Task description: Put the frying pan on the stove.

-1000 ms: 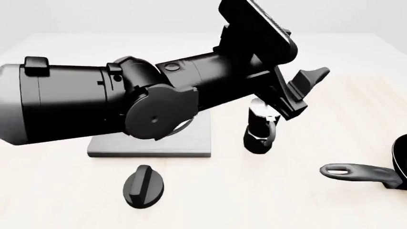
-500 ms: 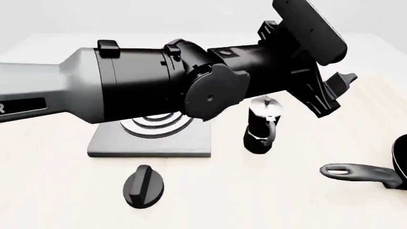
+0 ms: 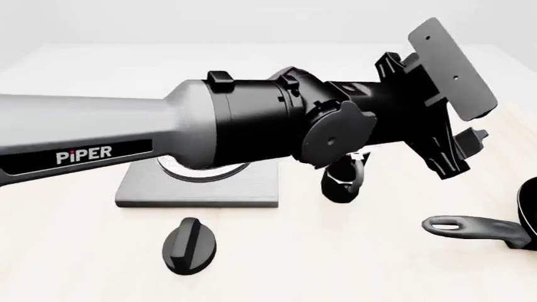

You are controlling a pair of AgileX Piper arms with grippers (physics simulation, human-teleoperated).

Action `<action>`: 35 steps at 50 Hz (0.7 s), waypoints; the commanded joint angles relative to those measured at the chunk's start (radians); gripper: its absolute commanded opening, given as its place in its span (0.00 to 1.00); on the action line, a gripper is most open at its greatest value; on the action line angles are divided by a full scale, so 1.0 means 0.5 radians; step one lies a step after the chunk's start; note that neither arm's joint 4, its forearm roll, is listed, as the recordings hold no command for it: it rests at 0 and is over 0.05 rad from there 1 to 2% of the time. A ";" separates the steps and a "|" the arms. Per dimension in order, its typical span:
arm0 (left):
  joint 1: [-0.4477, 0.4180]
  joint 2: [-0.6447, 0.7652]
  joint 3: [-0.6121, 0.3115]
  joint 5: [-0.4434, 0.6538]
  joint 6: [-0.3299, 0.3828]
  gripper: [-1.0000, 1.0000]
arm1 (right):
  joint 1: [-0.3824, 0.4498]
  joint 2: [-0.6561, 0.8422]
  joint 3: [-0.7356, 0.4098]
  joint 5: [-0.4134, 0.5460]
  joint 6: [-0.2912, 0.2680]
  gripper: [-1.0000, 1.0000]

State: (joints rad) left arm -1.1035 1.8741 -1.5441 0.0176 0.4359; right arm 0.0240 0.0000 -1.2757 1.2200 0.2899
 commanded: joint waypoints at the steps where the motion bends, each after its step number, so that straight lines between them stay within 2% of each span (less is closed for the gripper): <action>1: -0.006 0.130 -0.111 0.058 -0.014 1.00 | 0.001 0.000 0.013 0.000 0.009 1.00; 35: -0.102 0.454 -0.274 0.104 -0.014 1.00 | -0.007 0.000 0.026 0.000 0.040 1.00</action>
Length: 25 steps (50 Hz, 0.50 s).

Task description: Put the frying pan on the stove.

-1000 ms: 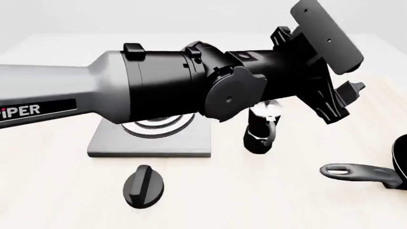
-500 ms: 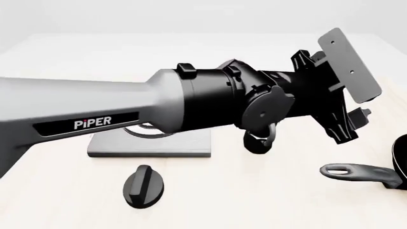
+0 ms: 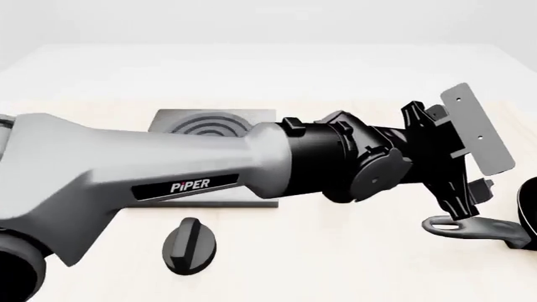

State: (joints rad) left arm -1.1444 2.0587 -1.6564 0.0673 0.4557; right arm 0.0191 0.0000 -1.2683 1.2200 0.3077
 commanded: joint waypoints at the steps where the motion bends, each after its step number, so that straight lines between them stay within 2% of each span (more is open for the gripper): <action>1: -0.022 0.095 -0.059 0.010 -0.054 1.00 | 0.002 0.000 0.011 0.000 0.006 1.00; 8: -0.048 0.121 -0.076 0.012 -0.072 1.00 | -0.001 0.000 0.014 0.000 0.011 1.00; 13: -0.064 0.146 -0.078 0.011 -0.077 1.00 | 0.003 0.000 0.002 0.000 -0.029 1.00; 25: -0.068 0.244 -0.129 -0.008 -0.100 1.00 | -0.001 0.000 0.009 0.000 -0.014 1.00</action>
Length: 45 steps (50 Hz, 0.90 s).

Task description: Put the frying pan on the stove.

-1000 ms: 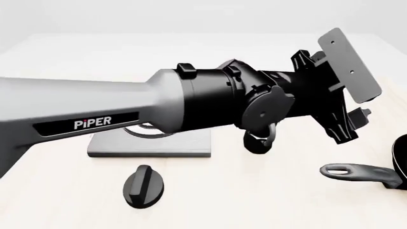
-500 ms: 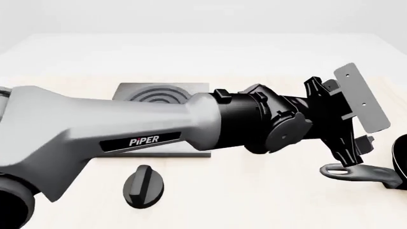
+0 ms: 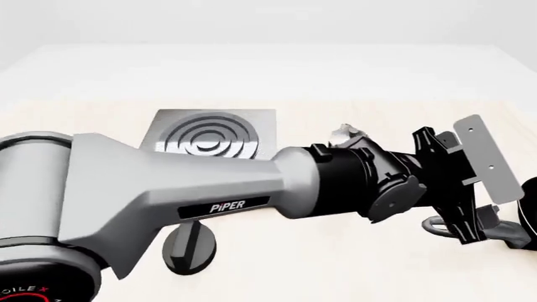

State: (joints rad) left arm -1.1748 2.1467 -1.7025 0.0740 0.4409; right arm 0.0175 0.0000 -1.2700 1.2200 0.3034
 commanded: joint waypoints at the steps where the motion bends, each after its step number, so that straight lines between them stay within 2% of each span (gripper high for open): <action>1: -0.009 0.078 -0.043 -0.022 -0.080 1.00 | 0.000 0.000 0.015 0.000 -0.004 1.00; 45: -0.020 0.351 -0.197 -0.025 -0.122 1.00 | -0.006 0.000 0.032 0.000 0.030 1.00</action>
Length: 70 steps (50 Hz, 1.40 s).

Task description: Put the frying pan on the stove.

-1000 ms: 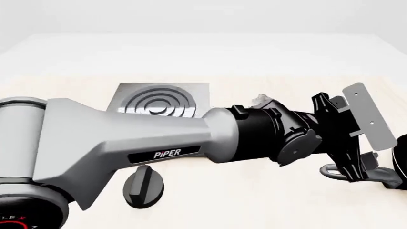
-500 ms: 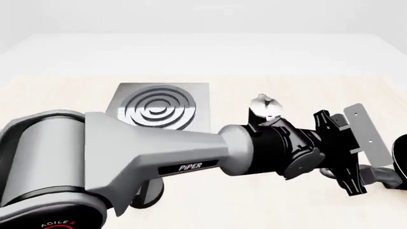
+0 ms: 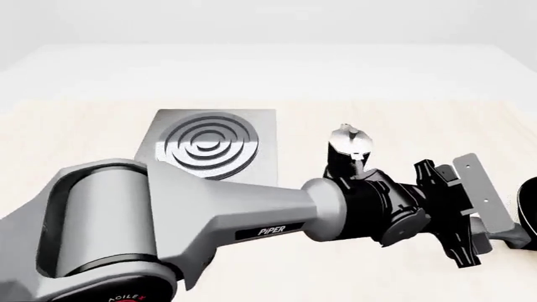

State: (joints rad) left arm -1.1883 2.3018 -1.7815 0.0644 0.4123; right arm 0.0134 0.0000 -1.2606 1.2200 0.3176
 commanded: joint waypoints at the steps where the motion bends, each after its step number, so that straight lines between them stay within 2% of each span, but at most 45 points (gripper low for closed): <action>1: 0.004 0.048 -0.036 -0.010 -0.063 1.00 | 0.001 0.000 0.014 0.000 0.003 1.00; 70: 0.047 0.486 -0.325 0.005 -0.115 1.00 | -0.024 0.000 0.048 0.000 0.098 1.00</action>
State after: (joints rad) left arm -1.1647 2.5217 -1.9281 0.0737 0.3830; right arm 0.0020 0.0000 -1.2449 1.2200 0.3611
